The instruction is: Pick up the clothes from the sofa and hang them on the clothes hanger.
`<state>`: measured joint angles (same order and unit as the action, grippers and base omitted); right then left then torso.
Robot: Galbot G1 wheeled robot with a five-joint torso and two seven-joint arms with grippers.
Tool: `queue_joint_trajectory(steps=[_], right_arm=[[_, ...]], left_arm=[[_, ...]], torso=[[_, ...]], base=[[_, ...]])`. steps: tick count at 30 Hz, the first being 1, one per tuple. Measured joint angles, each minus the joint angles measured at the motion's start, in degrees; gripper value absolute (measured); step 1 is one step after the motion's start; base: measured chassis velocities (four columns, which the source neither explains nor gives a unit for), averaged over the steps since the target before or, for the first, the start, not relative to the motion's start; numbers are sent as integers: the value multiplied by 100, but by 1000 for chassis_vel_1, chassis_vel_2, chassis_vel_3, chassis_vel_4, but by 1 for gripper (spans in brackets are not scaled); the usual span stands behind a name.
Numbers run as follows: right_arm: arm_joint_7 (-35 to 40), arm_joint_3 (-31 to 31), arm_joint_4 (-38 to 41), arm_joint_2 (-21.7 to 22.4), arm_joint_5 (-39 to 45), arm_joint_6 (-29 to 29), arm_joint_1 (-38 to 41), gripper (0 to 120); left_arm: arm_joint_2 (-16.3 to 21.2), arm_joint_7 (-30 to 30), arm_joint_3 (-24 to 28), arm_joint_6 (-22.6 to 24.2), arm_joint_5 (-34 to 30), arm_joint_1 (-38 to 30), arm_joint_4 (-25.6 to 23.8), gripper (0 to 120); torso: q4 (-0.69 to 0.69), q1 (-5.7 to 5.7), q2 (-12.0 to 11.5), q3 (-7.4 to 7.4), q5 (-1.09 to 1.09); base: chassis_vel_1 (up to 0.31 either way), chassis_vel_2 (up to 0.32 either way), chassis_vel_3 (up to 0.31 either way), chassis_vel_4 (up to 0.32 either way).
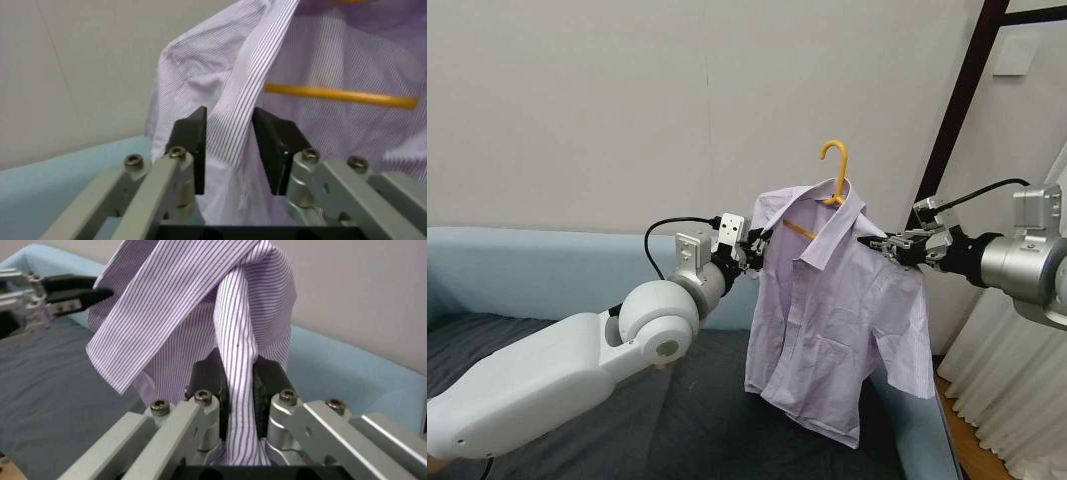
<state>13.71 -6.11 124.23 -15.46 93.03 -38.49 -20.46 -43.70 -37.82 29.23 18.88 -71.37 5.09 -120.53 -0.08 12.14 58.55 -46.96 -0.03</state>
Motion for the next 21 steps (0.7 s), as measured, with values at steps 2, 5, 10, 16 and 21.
queue_joint_trajectory(steps=[2, 5, 10, 16, 21], right_arm=[[16, -72, -8, 6, 24, -1, -69, 8], [53, -278, -8, -5, 37, -22, -284, 8], [147, -360, 16, -165, -130, -65, -506, 8], [151, -337, -127, -426, -500, -77, -648, 8], [68, -307, -340, -726, -881, -74, -746, 8]], left_arm=[[146, -5, -19, -39, 155, 140, -130, 38], [576, 39, -149, -319, 507, 626, -489, 50], [1139, 281, -702, -836, 1107, 1841, -886, 69], [1306, 523, -1933, -1354, 1217, 3320, -1045, 88], [1163, 960, -3091, -1916, 1485, 4772, -878, 100]], torso=[[2, 0, 0, 0, -1], [1, 0, 0, 1, -1], [2, 0, 0, 1, -2], [1, 0, 1, 1, -1], [1, 0, 1, 0, -2]], base=[[0, 0, 0, 0], [0, 0, 0, 0], [0, 0, 0, 0], [0, 0, 0, 0], [0, 0, 0, 0]])
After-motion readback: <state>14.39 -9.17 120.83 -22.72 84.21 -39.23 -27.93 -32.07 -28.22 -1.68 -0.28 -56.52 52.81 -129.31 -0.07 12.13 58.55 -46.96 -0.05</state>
